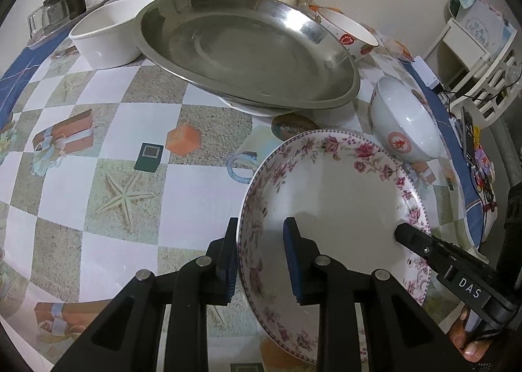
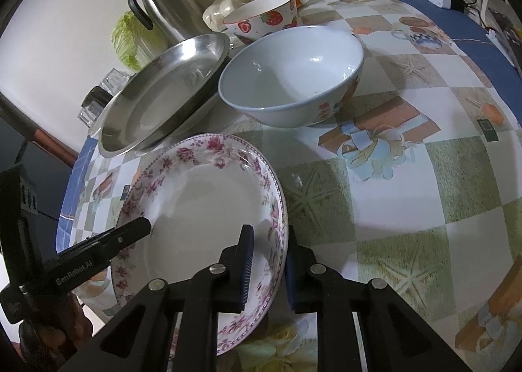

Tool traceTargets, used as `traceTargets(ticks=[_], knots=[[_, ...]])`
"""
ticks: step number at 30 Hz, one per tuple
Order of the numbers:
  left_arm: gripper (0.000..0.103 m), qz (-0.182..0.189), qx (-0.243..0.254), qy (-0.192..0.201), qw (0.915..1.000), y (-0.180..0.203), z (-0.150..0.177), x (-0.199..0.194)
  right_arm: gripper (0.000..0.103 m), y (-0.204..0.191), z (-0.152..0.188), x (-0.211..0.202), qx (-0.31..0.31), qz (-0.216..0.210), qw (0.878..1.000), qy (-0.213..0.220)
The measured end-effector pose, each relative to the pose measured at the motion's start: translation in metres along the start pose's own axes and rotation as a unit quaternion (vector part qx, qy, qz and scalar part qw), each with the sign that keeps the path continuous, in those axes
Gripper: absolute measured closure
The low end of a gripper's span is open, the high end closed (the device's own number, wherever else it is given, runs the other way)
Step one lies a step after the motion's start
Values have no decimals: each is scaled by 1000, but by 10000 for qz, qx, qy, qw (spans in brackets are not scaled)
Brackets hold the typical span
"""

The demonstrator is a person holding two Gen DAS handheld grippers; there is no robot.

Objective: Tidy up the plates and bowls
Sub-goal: 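Grasp the rose-rimmed plate rim with the right tool and lift it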

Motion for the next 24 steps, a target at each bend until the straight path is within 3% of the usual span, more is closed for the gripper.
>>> traceTargets(ticks=[24], knots=[[76, 174, 261, 544, 9980, 18, -1, -53, 84, -9, 0, -52, -175, 36, 9988, 448]])
Point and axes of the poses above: each gripper's, at about its wrist camera, not at the fingertips, and x roughly the way its jaws point, y to its right, z to its underside, the point moved 3 cm from there along x, roughly the way its jaws point, and after that the axes turned 2 degrees about x, right-handed, at the moved point
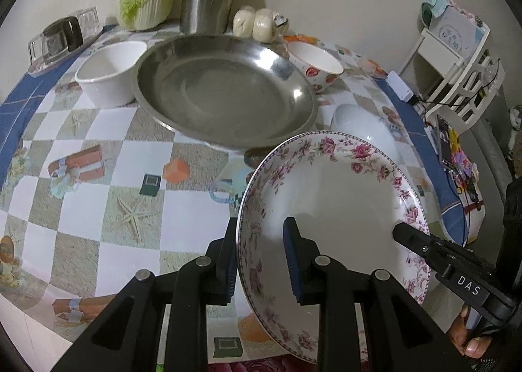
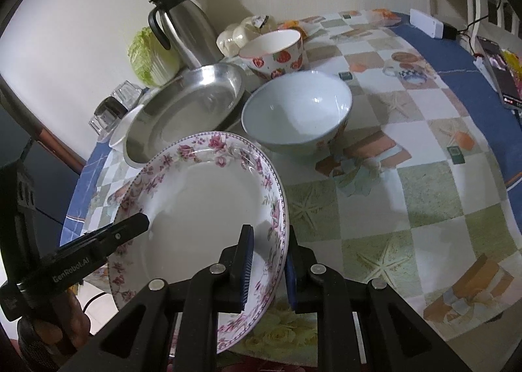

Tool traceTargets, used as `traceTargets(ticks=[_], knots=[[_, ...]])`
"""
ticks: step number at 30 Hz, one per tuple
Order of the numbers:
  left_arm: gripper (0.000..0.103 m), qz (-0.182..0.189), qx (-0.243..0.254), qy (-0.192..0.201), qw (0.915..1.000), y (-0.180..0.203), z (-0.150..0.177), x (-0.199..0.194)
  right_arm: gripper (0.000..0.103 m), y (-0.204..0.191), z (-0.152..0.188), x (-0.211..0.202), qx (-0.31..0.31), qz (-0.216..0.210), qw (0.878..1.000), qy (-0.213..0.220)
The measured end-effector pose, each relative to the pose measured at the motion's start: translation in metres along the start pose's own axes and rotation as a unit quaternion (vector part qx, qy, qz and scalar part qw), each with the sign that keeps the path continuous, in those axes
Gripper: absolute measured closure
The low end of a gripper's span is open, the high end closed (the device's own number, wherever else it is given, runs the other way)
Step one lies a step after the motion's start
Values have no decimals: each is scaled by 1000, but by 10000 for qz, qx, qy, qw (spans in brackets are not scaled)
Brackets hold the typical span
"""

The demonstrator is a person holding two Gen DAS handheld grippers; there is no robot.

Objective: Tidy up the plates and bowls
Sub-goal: 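Grasp the rose-rimmed plate rim with the right tool and lift it, then carry the rose plate with the right tool over the steel tray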

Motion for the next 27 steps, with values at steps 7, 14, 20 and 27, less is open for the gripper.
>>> traceTargets(ticks=[7, 14, 20, 27], knots=[[76, 42, -52, 198, 9998, -4, -16, -13, 84, -10, -14, -8, -87, -48, 9999, 104], [76, 46, -141, 352, 9993, -15, -35, -19, 84, -25, -29, -6, -202, -122, 9996, 142], [76, 16, -239, 395, 9989, -29, -51, -15, 84, -36, -43, 7, -234, -215, 9995, 80], [76, -6, -307, 385, 9988, -45, -73, -3, 84, -47, -64, 29, -301, -239, 9993, -15]])
Point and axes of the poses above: each gripper's, at about its wrist camera, not at the fingertips, and x roughly the way its jaws point, y to its right, z to its underside, the point moved 3 cm from there along x, roughly the way its jaws point, and after that the axes turned 2 degrees about x, right-handed, at the moved point
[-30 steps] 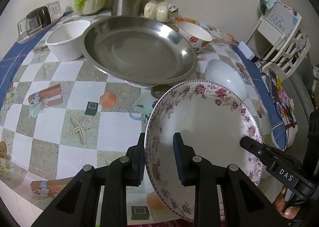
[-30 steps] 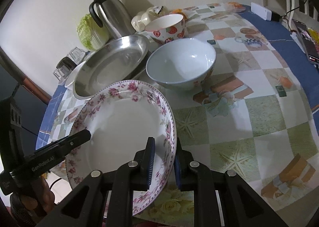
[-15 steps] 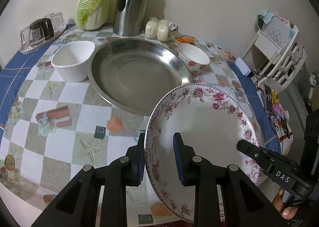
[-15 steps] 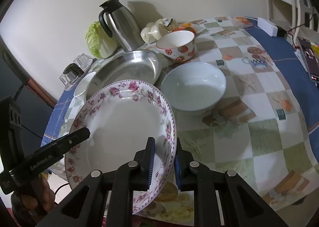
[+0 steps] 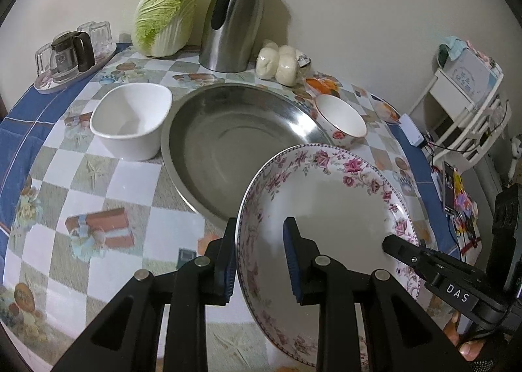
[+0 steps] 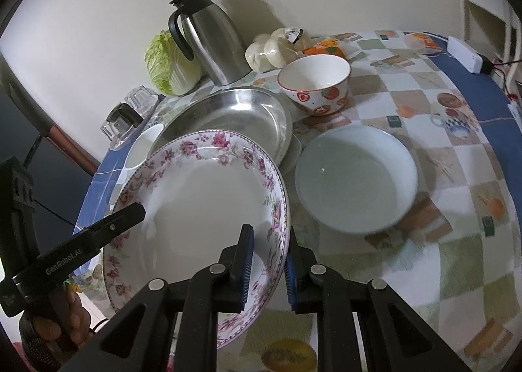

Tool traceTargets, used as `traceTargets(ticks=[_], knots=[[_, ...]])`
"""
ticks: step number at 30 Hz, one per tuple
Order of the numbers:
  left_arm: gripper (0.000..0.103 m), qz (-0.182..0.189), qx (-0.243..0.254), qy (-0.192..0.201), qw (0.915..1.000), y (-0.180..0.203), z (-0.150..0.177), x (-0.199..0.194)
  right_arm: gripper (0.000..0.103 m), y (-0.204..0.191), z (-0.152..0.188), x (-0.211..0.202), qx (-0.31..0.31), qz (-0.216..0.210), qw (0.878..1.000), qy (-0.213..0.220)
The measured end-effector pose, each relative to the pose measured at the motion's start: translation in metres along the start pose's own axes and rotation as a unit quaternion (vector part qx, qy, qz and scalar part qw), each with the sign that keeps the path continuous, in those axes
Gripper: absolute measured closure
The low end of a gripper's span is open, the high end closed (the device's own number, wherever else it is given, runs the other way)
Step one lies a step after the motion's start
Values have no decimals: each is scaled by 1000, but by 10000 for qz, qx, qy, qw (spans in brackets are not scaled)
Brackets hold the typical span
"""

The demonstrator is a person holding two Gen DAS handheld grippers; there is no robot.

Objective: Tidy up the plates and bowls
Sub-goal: 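Carry the rose plate with the right tool over the steel tray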

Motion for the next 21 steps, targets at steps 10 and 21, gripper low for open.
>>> traceTargets(ticks=[10, 21], knots=[[76, -31, -61, -17, 10000, -20, -39, 29, 84, -11, -36, 34, -27, 6, 10000, -95], [76, -110, -105, -71, 9999, -41, -75, 63, 83, -17, -69, 80, -9, -2, 9996, -276]])
Point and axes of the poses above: each gripper's, at about its wrist camera, not at the fingertips, and x roughly the way its jaws point, y to its right, z to its underside, the point moved 3 cm from there along x, roughly the way its jaws point, and after that the axes turned 2 degrees about x, right-handed, at the moved point
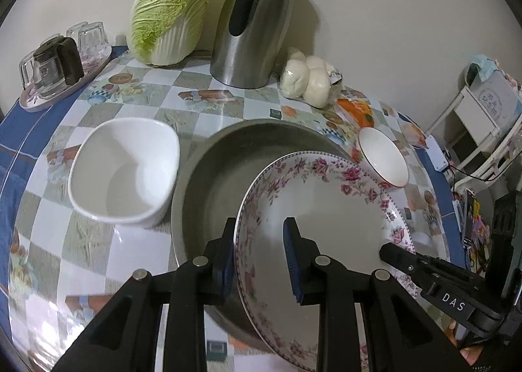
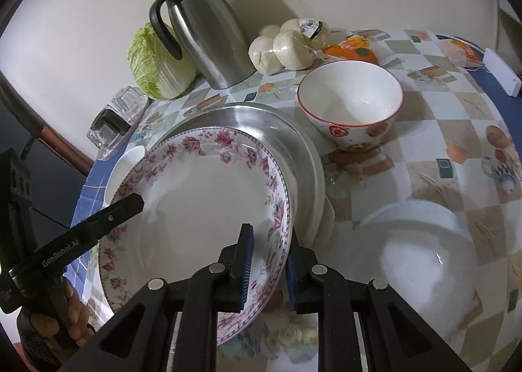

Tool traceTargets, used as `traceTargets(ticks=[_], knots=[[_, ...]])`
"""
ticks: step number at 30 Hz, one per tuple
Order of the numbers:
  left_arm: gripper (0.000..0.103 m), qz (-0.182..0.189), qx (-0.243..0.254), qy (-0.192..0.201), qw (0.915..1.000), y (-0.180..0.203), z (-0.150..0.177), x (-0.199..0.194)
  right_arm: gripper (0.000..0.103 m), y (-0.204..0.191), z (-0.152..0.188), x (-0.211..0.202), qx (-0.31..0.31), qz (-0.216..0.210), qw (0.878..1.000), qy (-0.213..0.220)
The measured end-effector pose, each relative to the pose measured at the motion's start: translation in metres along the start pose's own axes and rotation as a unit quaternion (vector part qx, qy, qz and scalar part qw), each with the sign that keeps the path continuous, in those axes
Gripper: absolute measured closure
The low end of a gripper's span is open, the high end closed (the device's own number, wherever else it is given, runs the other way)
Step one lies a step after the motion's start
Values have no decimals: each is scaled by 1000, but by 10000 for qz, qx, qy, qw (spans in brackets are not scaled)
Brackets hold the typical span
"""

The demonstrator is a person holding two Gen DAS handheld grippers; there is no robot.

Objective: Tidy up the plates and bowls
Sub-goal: 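Carry the rose plate with the right tool over the steel tray, then lower the rose plate into the steel tray and open the right tool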

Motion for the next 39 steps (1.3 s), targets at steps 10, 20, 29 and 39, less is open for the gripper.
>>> traceTargets(ticks=[10, 20, 29, 39], knots=[[76, -130, 17, -110, 9999, -9, -9, 21, 82, -1, -11, 29, 113, 28, 9996, -257], [75, -156, 12, -283, 9995, -11, 3, 38, 81, 2, -10, 42, 169, 247, 9990, -344], [75, -270, 163, -278, 9991, -3, 9, 40, 81, 6, -17, 38, 130, 519, 9983, -246], [72, -424, 294, -247, 9984, -2, 5, 42, 81, 4, -23, 45, -110, 714, 9972, -200]])
Point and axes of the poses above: each gripper's, at about its wrist camera, not at the fingertips, and x roughly the way its jaws point, y to its right, z to its underside, the point moved 3 cm from there along x, roughly the way its jaws point, and after that the axes turned 2 degrees about x, right-handed, at the moved point
